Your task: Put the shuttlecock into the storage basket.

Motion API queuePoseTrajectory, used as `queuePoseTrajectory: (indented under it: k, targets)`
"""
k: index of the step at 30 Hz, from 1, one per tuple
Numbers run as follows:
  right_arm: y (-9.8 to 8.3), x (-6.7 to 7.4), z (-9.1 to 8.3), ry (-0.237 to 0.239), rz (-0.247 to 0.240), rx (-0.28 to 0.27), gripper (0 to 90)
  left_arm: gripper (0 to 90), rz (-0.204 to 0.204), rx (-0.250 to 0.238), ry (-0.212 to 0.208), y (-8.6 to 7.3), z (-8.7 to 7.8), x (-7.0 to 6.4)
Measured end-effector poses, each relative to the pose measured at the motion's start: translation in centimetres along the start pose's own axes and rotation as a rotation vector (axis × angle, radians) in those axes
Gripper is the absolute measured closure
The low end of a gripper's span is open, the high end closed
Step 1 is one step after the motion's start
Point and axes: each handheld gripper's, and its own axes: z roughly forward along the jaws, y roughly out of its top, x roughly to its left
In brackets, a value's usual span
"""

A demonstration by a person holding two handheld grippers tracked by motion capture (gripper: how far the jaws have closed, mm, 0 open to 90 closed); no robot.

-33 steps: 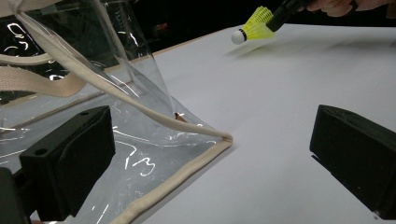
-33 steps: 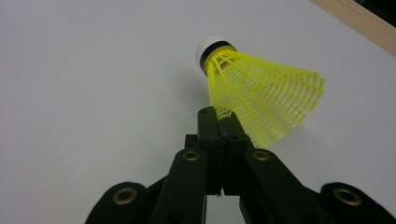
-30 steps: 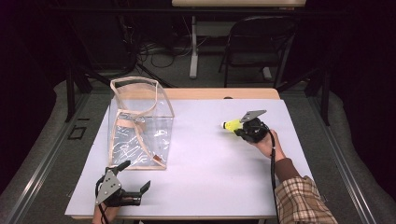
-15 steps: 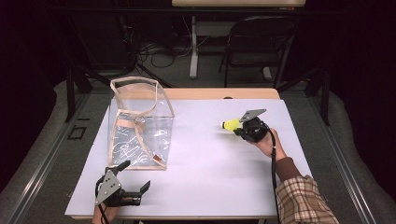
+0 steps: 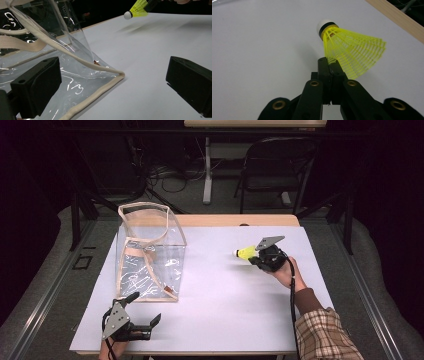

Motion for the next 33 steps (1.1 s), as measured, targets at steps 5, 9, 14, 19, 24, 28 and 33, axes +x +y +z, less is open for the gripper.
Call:
queuePoseTrajectory:
  k: [5, 9, 14, 19, 24, 28, 33]
  targets:
    - [0.3, 0.2, -0.1, 0.006, -0.011, -0.008, 89.9, 0.1, 0.003, 0.000, -0.001, 0.0, 0.0, 0.0]
    - [0.6, 0.4, -0.2, 0.010, -0.014, -0.013, 89.9, 0.1, -0.002, -0.002, 0.001, 0.0, -0.1, 0.0]
    - [1.1, 0.6, -0.5, 0.014, -0.007, -0.023, 89.9, 0.1, 0.001, 0.000, 0.000, 0.0, 0.0, 0.0]
    - [1.6, 0.9, -0.7, 0.013, -0.012, -0.028, 90.0, 0.1, -0.001, -0.001, 0.001, 0.0, -0.1, 0.0]
    - [2.3, 1.2, -0.8, 0.018, -0.016, -0.032, 90.0, 0.1, -0.001, -0.001, 0.001, 0.0, -0.1, 0.0]
    - [2.8, 1.4, -0.8, 0.029, -0.014, -0.043, 90.0, 0.1, 0.001, 0.000, 0.000, 0.0, -0.1, 0.0]
    - [3.5, 1.7, -0.9, 0.037, -0.013, -0.056, 90.0, 0.1, -0.003, -0.001, 0.001, 0.0, -0.1, 0.0]
